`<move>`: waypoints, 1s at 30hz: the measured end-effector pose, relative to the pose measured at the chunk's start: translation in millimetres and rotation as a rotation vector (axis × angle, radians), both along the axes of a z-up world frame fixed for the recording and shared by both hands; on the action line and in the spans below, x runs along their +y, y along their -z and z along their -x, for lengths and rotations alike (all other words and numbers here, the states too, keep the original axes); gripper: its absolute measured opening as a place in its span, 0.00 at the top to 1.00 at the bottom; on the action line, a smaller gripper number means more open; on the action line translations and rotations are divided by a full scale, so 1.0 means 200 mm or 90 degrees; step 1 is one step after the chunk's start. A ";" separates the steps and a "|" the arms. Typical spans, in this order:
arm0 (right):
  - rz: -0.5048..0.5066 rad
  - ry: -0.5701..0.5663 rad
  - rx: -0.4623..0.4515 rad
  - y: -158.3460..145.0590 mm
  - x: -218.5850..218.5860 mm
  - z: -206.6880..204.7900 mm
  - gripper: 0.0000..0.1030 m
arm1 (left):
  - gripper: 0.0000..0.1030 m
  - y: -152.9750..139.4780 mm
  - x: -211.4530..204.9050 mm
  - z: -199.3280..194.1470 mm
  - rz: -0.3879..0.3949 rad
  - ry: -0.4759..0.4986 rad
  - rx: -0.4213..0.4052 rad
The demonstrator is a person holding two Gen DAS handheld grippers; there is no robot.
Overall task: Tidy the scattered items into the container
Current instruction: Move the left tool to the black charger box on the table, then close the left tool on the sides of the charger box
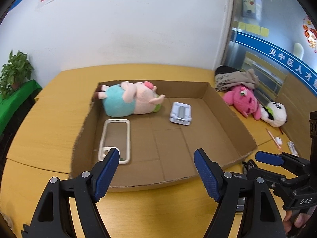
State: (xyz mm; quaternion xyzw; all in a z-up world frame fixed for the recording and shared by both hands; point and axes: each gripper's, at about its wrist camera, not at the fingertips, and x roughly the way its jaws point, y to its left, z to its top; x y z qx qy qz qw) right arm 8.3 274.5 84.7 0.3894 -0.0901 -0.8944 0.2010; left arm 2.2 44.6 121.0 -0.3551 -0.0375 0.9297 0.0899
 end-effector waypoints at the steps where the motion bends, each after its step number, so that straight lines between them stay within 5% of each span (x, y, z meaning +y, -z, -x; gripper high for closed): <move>1: -0.003 -0.003 0.004 0.00 0.02 -0.03 0.24 | 0.21 0.01 0.02 -0.01 -0.008 0.014 -0.002; 13: -0.016 -0.001 -0.095 0.44 0.36 -0.35 0.23 | 0.21 0.31 0.33 0.02 -0.091 0.193 -0.125; 19: 0.000 -0.006 -0.095 0.51 0.35 -0.32 0.23 | 0.21 0.42 0.56 0.06 -0.107 0.293 -0.179; 24: -0.046 -0.020 -0.118 0.60 0.25 -0.24 0.23 | 0.25 0.60 0.65 0.09 -0.090 0.295 -0.254; 30: -0.114 -0.003 -0.093 0.62 0.18 -0.22 0.21 | 0.37 0.70 0.62 0.09 -0.204 0.295 -0.290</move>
